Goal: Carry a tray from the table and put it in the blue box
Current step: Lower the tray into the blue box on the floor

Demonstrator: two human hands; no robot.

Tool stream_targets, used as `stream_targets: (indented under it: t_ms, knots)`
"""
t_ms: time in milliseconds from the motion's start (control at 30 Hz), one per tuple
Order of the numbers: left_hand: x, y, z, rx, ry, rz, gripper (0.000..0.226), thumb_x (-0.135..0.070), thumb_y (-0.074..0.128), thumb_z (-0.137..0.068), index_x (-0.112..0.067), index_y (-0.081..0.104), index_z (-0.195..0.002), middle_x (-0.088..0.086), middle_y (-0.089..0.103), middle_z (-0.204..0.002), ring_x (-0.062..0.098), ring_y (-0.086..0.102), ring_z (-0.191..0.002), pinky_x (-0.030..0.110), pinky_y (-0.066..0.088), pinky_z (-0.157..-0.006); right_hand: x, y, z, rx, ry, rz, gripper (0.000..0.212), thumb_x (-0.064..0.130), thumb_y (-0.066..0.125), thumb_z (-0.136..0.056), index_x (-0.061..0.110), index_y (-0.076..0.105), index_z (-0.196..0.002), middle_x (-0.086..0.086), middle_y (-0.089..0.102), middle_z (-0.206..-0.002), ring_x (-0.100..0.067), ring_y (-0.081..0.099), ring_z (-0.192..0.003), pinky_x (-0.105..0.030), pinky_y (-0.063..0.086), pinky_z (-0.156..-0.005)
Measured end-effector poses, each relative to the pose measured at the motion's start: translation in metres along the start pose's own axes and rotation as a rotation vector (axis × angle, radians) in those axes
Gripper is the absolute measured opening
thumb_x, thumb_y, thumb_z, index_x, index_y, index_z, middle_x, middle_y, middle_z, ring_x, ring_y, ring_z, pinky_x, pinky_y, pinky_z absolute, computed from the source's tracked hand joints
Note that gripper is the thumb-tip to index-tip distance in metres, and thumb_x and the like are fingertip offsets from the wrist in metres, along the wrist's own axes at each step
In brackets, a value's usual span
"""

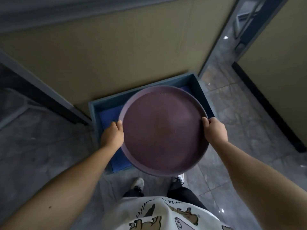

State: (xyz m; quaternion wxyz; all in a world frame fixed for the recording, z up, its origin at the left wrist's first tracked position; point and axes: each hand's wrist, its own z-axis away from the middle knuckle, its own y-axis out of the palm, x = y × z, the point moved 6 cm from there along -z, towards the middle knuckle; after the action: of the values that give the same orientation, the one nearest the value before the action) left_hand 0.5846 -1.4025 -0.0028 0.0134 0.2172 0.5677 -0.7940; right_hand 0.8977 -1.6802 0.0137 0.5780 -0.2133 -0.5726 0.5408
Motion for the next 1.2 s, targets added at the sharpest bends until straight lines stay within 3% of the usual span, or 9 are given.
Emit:
stream_targets:
  t_ms: [233, 600, 900, 1200]
  knots:
    - [-0.012, 0.027, 0.008, -0.033, -0.091, 0.005, 0.055, -0.045, 0.025, -0.1, 0.001, 0.054, -0.104, 0.025, 0.063, -0.094, 0.039, 0.057, -0.078, 0.038, 0.035, -0.06, 0.007, 0.008, -0.046, 0.097, -0.057, 0.056, 0.045, 0.047, 0.031, -0.099, 0.006, 0.048, -0.092, -0.024, 0.062, -0.098, -0.044, 0.058, -0.091, -0.046, 0.045, -0.08]
    - [-0.005, 0.061, 0.012, -0.034, -0.159, -0.045, 0.05, -0.038, 0.023, -0.102, 0.003, 0.05, -0.104, 0.027, 0.064, -0.089, 0.041, 0.059, -0.078, 0.039, 0.035, -0.057, -0.001, 0.044, -0.058, 0.105, -0.105, 0.145, 0.032, 0.037, 0.03, -0.1, 0.01, 0.042, -0.089, -0.02, 0.061, -0.099, -0.043, 0.059, -0.086, -0.045, 0.044, -0.071]
    - [-0.002, 0.062, 0.017, -0.117, -0.161, -0.08, 0.043, -0.041, 0.025, -0.101, -0.006, 0.048, -0.091, 0.011, 0.051, -0.063, 0.026, 0.038, -0.051, 0.032, 0.022, -0.045, -0.002, 0.053, -0.057, 0.041, -0.165, 0.246, 0.032, 0.037, 0.03, -0.101, 0.007, 0.043, -0.096, -0.022, 0.06, -0.105, -0.046, 0.061, -0.084, -0.045, 0.042, -0.063]
    - [-0.004, 0.057, 0.02, -0.046, -0.175, -0.033, 0.049, -0.045, 0.019, -0.101, -0.006, 0.048, -0.097, 0.008, 0.05, -0.067, 0.028, 0.046, -0.058, 0.035, 0.034, -0.05, 0.009, 0.046, -0.059, 0.132, -0.142, 0.361, 0.035, 0.032, 0.031, -0.102, 0.003, 0.049, -0.108, -0.025, 0.058, -0.115, -0.046, 0.06, -0.096, -0.046, 0.043, -0.072]
